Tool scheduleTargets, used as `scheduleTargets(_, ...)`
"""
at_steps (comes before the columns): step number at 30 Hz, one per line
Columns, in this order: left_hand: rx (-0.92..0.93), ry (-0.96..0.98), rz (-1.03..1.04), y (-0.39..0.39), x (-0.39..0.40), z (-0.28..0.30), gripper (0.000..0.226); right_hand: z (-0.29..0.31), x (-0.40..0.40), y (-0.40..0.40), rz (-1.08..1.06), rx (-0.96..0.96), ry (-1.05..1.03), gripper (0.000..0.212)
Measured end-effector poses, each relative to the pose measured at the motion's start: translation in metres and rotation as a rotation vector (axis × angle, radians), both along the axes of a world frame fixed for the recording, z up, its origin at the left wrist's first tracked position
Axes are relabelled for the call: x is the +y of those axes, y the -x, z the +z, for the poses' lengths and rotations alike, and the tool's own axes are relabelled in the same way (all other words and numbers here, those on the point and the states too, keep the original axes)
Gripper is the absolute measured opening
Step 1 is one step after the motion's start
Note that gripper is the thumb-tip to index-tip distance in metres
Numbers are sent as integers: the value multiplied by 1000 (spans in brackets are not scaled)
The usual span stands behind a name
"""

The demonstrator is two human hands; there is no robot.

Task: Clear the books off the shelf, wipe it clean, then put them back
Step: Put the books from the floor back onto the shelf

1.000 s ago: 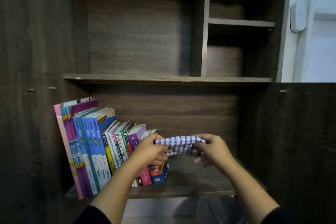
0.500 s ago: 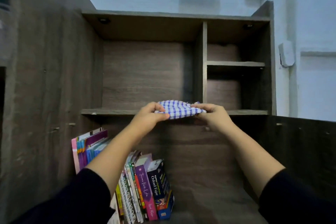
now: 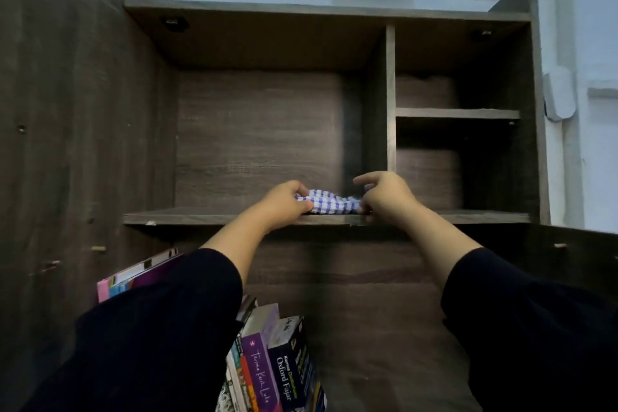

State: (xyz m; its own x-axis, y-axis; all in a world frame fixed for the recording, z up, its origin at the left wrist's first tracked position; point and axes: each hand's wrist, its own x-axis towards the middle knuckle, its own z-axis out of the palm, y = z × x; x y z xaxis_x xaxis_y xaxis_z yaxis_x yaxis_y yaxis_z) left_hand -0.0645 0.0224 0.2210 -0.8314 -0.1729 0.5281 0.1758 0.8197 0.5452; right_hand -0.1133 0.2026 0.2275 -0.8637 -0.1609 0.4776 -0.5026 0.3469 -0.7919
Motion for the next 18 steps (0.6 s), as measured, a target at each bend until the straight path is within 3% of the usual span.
scheduleTargets(4,-3,107,128,6,-10,-4,40,0,5,-5,-146,174,-222,48)
scheduleTargets(11,-44,115,81,8,-12,-9,33,0,-6,-19,-236,284,-608,30)
scheduleTargets(15,-19,239,200,3,-8,-12,35,-5,-3,-21,-256,291,-627,29)
scheduleTargets(18,-46,247,151,4,-2,-14,36,-8,4,-23,-253,298,-601,29)
